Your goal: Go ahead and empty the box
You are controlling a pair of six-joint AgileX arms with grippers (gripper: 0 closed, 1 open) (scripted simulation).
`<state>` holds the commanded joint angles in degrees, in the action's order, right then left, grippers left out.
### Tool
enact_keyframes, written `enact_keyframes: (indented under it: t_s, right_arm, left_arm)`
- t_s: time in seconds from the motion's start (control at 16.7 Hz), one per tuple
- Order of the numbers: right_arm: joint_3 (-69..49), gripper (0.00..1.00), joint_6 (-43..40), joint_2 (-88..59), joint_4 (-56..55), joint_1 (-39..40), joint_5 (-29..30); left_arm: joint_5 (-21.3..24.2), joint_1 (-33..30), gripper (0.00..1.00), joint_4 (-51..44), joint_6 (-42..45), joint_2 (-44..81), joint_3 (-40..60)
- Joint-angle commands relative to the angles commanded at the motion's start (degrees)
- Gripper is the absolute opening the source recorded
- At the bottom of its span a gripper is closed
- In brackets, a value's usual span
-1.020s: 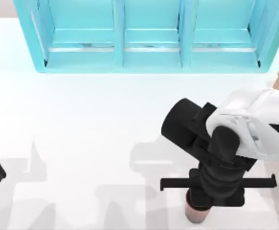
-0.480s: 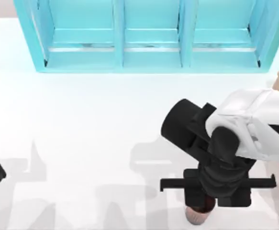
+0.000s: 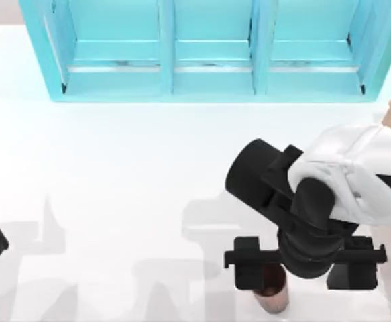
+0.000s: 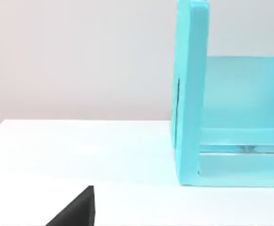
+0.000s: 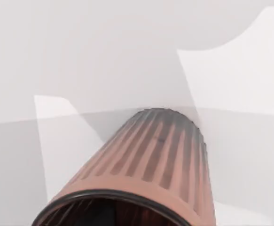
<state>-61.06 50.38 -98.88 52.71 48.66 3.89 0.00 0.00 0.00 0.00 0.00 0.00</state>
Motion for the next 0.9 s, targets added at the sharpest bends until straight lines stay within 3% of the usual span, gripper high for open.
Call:
enact_keyframes:
  t_s: [0.48, 0.9]
  right_arm:
    - [-0.87, 1.00, 0.03, 0.14, 0.94, -0.02, 0.09]
    - [-14.37, 1.00, -0.14, 3.47, 18.85, -0.09, -0.01]
  left_arm:
    - [0.00, 0.00, 1.00, 0.00, 0.00, 0.00, 0.00]
    - [0.00, 0.00, 1.00, 0.00, 0.00, 0.00, 0.00]
